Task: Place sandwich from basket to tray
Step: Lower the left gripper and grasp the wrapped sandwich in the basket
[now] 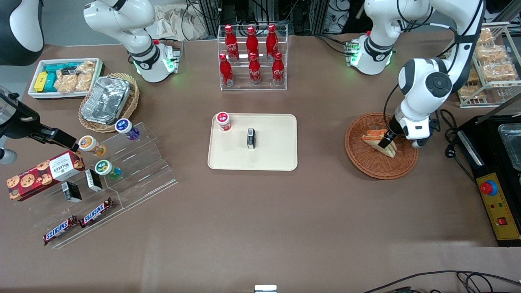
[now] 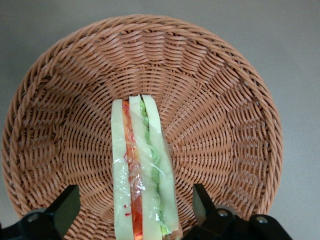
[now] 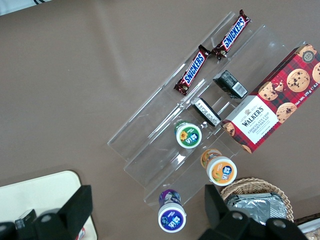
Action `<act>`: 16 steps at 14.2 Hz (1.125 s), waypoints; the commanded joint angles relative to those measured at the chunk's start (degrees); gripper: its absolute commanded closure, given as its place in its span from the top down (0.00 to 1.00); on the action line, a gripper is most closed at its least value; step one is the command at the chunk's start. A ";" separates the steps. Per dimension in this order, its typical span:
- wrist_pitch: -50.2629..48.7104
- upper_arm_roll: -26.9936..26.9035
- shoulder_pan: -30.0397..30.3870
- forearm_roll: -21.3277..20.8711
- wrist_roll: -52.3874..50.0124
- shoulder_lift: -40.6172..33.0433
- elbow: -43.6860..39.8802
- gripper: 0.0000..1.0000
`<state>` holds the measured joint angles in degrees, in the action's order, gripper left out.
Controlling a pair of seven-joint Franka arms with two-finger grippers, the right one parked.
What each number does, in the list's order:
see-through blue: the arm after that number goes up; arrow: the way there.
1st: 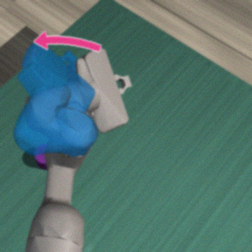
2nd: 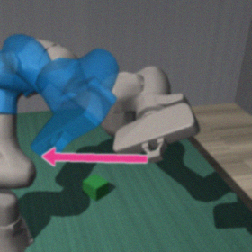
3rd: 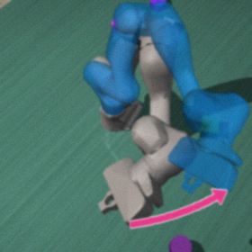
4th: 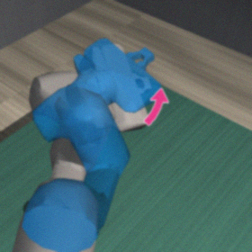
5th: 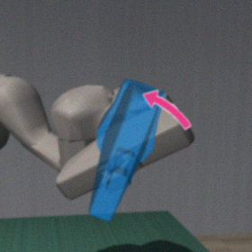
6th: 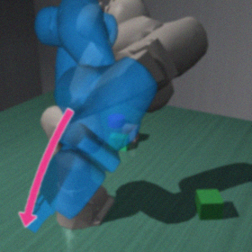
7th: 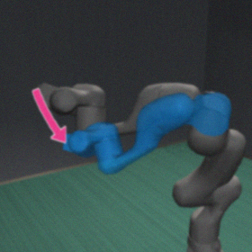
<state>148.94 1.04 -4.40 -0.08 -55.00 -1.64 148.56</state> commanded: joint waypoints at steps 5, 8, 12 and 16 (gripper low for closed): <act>3.73 -0.07 -2.99 -0.97 -4.33 1.29 0.94 0.87; 3.64 -0.16 -2.99 -2.56 -4.42 0.85 0.94 0.48; 1.20 -0.25 -2.72 -2.65 -4.07 -0.99 0.24 0.00; -18.27 0.10 -2.72 -5.63 -3.36 -4.51 -9.83 0.00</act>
<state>140.52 0.97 -7.10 -3.12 -57.69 -3.38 144.41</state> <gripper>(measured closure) 0.727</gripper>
